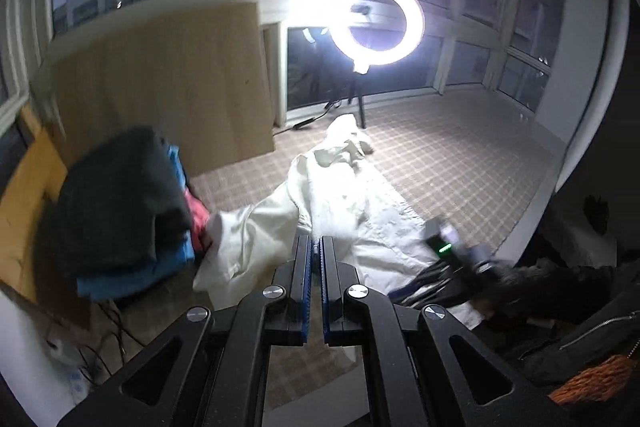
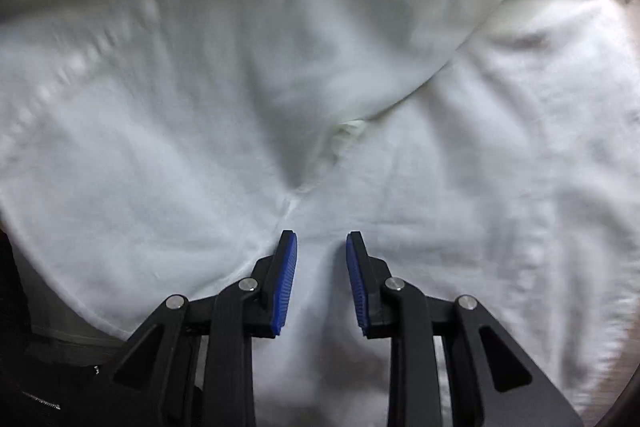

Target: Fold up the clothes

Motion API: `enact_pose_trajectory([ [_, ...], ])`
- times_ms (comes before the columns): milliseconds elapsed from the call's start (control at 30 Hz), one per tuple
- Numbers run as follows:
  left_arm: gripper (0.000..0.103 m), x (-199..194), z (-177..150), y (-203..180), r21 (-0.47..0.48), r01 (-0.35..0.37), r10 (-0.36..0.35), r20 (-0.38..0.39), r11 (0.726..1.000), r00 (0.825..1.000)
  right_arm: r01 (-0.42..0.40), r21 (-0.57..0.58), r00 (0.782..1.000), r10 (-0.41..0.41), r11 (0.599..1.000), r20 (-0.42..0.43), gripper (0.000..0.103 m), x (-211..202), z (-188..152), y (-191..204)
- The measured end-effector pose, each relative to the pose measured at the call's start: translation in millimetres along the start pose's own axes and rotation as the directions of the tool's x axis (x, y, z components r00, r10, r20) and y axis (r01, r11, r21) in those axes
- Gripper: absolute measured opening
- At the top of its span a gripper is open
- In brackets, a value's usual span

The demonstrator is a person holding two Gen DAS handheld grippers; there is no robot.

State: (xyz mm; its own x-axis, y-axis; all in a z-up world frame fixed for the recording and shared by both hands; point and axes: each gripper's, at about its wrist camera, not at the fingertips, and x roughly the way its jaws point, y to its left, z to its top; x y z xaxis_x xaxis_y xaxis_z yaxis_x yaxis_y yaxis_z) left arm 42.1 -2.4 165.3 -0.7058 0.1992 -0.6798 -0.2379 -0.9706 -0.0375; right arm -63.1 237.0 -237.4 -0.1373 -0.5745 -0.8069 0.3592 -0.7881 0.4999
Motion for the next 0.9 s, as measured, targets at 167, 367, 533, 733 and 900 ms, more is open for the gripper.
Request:
enact_pose_trajectory([
  [167,0.002,12,-1,-35,0.033,0.006,-0.005,-0.034,0.999,0.999,-0.045,-0.035,0.998,0.046,0.998,0.036,0.026,-29,-2,-3],
  [367,0.002,53,-21,-111,0.095,0.156,-0.142,-0.137,0.983,0.98,0.064,0.096,0.988,-0.076,0.993,0.133,0.026,-91,11,-73],
  [533,0.003,124,-53,-212,0.153,0.391,-0.354,-0.222,0.907,0.908,0.098,0.179,0.983,-0.124,0.979,0.137,0.026,-121,13,-135],
  [733,0.01,223,-117,-275,0.143,0.39,-0.28,-0.483,0.91,0.83,0.062,0.204,0.987,-0.09,0.977,0.133,0.027,-145,41,-184],
  [900,0.022,197,-118,-235,0.016,0.243,-0.214,-0.425,0.97,0.88,-0.025,0.155,0.985,-0.002,0.988,0.17,0.041,-153,83,-180],
])
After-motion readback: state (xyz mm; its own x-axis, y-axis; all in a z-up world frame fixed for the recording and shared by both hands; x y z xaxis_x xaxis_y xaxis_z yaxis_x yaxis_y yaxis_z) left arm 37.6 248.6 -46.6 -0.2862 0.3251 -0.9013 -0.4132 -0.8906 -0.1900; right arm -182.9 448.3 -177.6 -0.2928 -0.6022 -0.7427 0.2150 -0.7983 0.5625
